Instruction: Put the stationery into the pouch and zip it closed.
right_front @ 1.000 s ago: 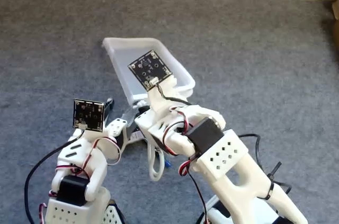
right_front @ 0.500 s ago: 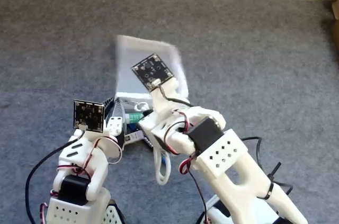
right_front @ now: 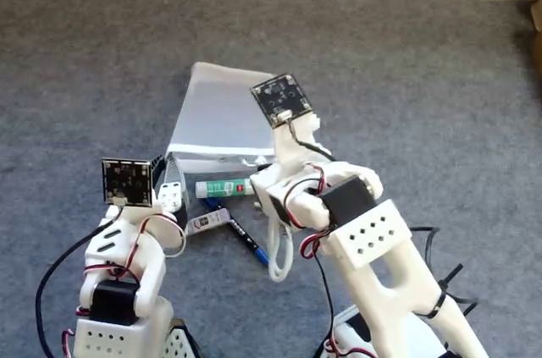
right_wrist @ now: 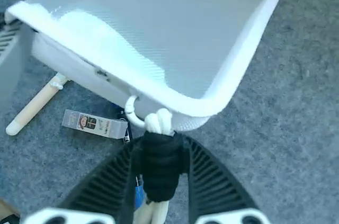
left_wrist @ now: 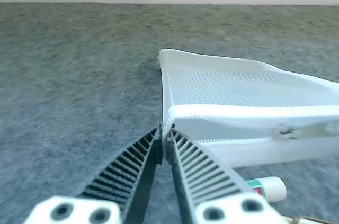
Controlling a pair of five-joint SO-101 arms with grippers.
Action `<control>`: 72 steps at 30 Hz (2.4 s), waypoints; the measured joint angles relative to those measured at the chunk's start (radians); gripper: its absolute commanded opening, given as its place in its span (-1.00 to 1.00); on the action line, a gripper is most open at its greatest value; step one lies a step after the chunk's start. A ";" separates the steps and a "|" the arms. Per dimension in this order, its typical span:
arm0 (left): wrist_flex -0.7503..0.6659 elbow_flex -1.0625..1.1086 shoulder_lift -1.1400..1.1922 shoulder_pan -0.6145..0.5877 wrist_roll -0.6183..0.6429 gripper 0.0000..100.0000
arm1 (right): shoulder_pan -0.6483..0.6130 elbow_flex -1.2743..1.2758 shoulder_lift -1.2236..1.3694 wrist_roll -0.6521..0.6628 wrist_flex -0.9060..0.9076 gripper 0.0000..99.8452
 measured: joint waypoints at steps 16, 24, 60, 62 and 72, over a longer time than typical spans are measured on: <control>0.000 0.002 0.000 -0.035 -0.002 -0.99 | 0.101 0.000 0.000 0.000 0.000 -0.99; 0.000 0.002 0.000 -0.061 -0.002 -0.98 | 0.129 0.000 0.000 -0.015 0.000 -0.99; 0.018 0.002 0.000 -0.040 -0.041 -0.74 | -0.072 0.066 -0.299 0.184 0.164 -0.99; 0.018 0.002 0.000 -0.021 -0.041 -0.71 | -0.072 0.066 -0.299 0.184 0.184 -0.99; 0.021 0.002 0.000 -0.008 -0.101 -0.89 | -0.072 0.066 -0.299 0.190 0.222 -0.99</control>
